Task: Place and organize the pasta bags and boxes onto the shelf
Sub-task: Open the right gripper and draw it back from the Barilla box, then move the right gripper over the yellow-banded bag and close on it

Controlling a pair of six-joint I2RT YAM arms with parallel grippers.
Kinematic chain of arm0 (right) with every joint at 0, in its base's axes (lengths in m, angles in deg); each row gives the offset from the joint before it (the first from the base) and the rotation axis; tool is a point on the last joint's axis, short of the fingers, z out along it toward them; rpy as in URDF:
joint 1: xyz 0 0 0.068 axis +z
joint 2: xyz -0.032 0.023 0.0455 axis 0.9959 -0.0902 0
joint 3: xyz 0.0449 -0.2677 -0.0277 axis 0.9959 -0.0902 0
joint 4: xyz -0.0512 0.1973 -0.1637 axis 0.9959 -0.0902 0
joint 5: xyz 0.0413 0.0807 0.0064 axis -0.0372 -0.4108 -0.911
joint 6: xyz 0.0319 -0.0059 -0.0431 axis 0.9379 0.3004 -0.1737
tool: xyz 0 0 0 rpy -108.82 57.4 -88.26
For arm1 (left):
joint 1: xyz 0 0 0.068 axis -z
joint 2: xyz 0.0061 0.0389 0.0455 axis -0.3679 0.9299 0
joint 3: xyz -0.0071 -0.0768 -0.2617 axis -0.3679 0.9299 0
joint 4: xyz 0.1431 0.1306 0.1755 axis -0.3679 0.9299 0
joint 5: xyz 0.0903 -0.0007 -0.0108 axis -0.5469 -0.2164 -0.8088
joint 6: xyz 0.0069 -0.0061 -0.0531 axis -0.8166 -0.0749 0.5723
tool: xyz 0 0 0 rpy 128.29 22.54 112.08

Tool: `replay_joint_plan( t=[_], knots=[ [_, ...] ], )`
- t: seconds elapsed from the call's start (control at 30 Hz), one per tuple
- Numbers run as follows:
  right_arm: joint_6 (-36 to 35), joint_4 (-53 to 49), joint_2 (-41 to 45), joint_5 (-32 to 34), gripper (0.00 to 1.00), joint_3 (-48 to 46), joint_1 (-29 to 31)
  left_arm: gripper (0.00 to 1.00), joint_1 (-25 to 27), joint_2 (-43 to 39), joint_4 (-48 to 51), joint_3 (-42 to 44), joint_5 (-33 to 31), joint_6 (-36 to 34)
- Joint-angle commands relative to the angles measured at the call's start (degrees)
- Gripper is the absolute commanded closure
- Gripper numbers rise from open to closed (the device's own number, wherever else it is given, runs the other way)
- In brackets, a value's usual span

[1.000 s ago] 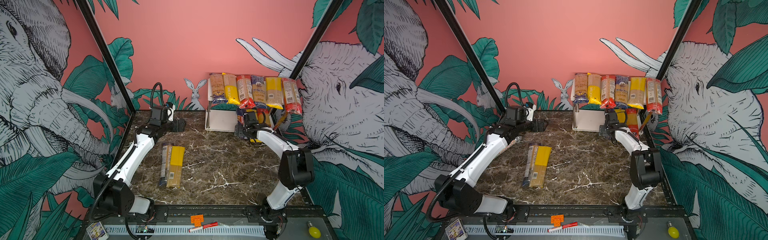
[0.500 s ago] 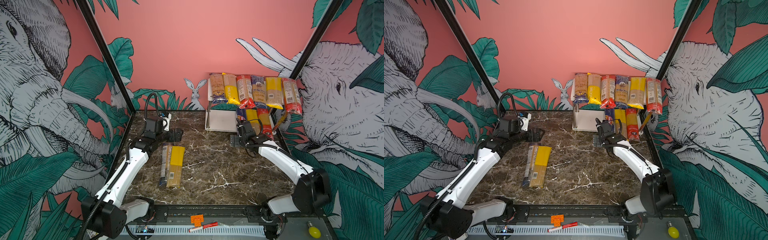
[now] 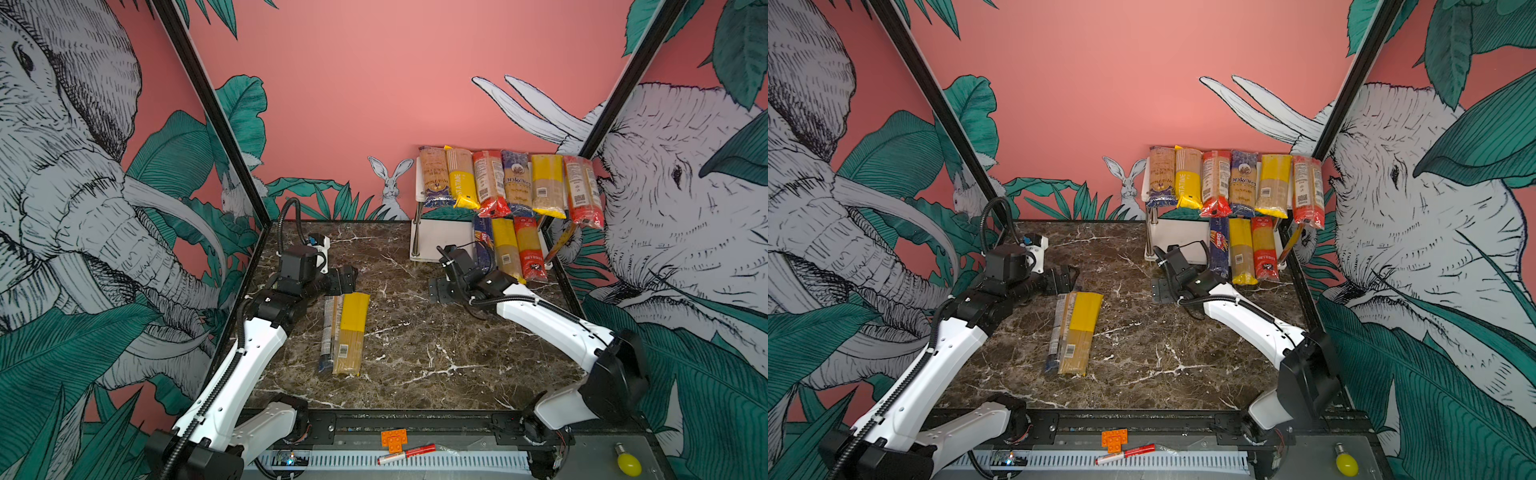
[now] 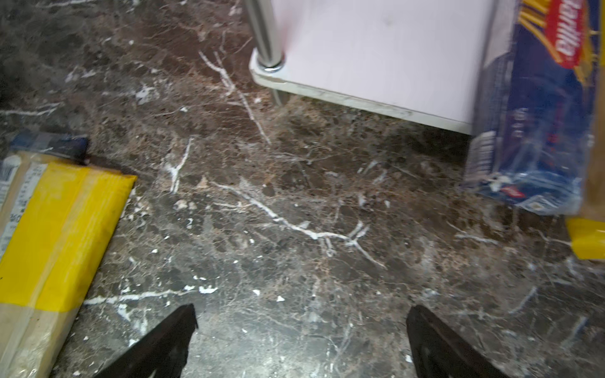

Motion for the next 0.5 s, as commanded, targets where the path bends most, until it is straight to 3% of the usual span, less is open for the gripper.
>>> replay_joint_plan(
  t=[0.0,0.2,0.47],
  knots=[
    [1.9,0.8,-0.9,-1.2,0.01,-0.6,3.7,0.01,-0.4,-3.4,7.2,-1.6,-3.6,2.5],
    [4.1,6.3,-6.1,-6.6,0.01,-2.3,9.3,0.01,-0.4,-12.7,14.8,0.2,-6.8,5.0],
    [1.4,4.6,-18.2,-9.8,0.01,10.3,16.1,0.01,-0.4,-22.0,24.7,-0.1,-11.1,7.7]
  ],
)
